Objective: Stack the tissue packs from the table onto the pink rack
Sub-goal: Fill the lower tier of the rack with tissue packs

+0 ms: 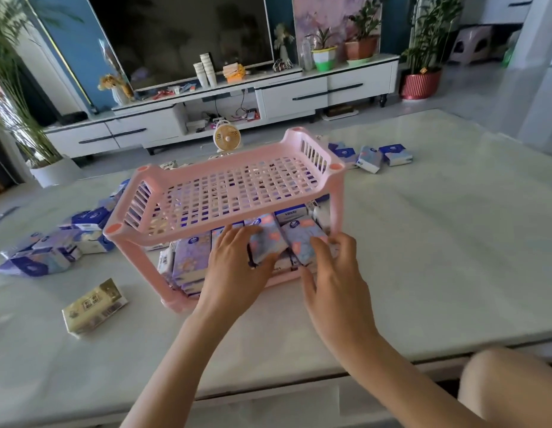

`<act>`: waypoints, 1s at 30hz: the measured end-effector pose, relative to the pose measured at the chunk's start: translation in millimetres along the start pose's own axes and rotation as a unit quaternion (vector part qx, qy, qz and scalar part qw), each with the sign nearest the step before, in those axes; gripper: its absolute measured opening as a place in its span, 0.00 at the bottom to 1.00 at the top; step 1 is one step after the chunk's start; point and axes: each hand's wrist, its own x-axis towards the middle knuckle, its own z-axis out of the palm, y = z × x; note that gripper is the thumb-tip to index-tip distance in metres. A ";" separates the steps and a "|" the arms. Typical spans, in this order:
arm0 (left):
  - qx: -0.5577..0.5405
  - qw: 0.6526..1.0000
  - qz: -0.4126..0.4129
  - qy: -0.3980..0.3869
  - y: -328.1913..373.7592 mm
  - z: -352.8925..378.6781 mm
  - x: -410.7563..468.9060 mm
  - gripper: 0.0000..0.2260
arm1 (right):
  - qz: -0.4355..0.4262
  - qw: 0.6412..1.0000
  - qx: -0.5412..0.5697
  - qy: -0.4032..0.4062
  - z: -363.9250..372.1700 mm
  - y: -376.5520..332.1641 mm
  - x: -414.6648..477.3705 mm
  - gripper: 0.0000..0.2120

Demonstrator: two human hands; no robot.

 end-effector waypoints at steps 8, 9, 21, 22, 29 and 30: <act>0.055 0.998 0.009 -0.040 -0.8 -1.5 -2.6 0.17 | -0.037 0.998 0.035 -0.022 7.3 3.3 7.3 0.18; 0.053 0.998 0.009 -0.041 -0.8 -1.1 -2.7 0.17 | -0.043 0.998 0.039 -0.025 7.3 3.5 7.9 0.18; 0.070 0.996 0.046 -0.036 -10.5 0.2 -6.4 0.24 | -0.048 0.997 0.058 -0.033 2.9 0.2 5.2 0.20; 0.079 0.995 0.048 -0.038 -11.5 0.8 -6.9 0.25 | -0.039 0.996 0.074 -0.027 2.3 0.5 4.0 0.20; 0.123 0.990 0.068 -0.013 -16.0 8.6 -8.7 0.28 | 0.053 0.988 0.121 -0.082 2.8 6.2 -5.1 0.07; 0.126 0.990 0.070 -0.007 -16.0 9.8 -9.2 0.28 | 0.046 0.989 0.108 -0.089 4.0 7.3 -4.2 0.08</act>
